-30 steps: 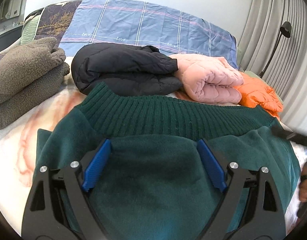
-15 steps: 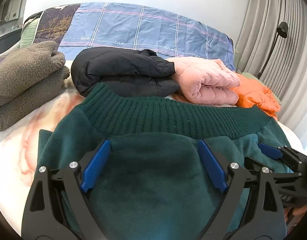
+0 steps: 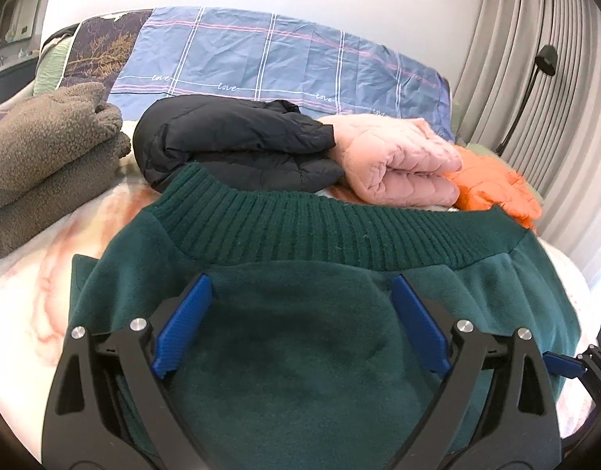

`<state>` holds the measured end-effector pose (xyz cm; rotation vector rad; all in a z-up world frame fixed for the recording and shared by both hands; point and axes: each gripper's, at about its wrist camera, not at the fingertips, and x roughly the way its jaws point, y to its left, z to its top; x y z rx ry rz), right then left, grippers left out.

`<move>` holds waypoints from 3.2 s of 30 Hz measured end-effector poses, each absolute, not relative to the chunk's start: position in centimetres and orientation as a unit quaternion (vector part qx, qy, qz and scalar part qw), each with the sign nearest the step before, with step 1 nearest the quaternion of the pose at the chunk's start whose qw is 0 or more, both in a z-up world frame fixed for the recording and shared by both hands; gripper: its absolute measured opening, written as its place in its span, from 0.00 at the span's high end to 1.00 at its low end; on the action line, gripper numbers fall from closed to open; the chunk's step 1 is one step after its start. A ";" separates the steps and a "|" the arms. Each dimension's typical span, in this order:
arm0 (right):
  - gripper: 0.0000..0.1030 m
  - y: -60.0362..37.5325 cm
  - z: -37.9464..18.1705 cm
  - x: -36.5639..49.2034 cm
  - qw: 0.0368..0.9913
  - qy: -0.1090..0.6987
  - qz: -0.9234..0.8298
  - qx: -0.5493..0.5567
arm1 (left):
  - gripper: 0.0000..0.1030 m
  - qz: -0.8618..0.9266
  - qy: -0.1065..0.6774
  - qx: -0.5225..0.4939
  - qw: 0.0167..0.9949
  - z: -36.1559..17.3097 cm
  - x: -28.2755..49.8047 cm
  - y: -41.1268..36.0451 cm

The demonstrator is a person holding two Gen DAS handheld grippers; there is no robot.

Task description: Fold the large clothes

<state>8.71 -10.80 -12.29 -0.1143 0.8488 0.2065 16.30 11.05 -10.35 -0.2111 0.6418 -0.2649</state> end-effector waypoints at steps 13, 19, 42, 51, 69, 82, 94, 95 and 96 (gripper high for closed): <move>0.22 -11.0 -7.3 8.4 0.910 0.393 0.128 -0.037 | 0.08 -0.136 0.306 -0.114 0.935 -10.1 15.8 11.3; 0.65 -9.9 -3.1 14.5 0.927 0.348 0.139 -0.022 | 0.08 -0.126 0.315 -0.090 0.936 -10.1 15.8 10.7; 0.63 -9.2 -12.8 27.1 0.882 0.452 0.129 0.023 | 0.07 -0.115 0.330 -0.064 0.935 -10.4 16.2 10.0; 0.45 -9.0 -12.3 23.2 0.890 0.431 0.145 -0.043 | 0.07 -0.117 0.329 -0.066 0.935 -10.3 16.3 10.0; 0.27 -0.5 -6.5 8.1 0.884 0.320 0.277 -0.196 | 0.02 -0.130 0.262 -0.303 0.907 -8.8 12.6 29.9; 0.20 9.1 -11.9 1.9 0.819 0.285 0.376 -0.327 | 0.02 -0.235 0.391 -0.320 0.830 -15.2 17.9 26.5; 0.18 12.9 -14.9 2.8 0.834 0.264 0.319 -0.365 | 0.02 -0.227 0.395 -0.304 0.837 -15.7 18.3 26.3; 0.18 12.7 -14.9 2.8 0.835 0.264 0.319 -0.363 | 0.02 -0.229 0.394 -0.306 0.836 -15.7 18.3 26.4; 0.18 12.6 -14.9 2.8 0.835 0.263 0.319 -0.363 | 0.02 -0.229 0.393 -0.308 0.836 -15.7 18.2 26.5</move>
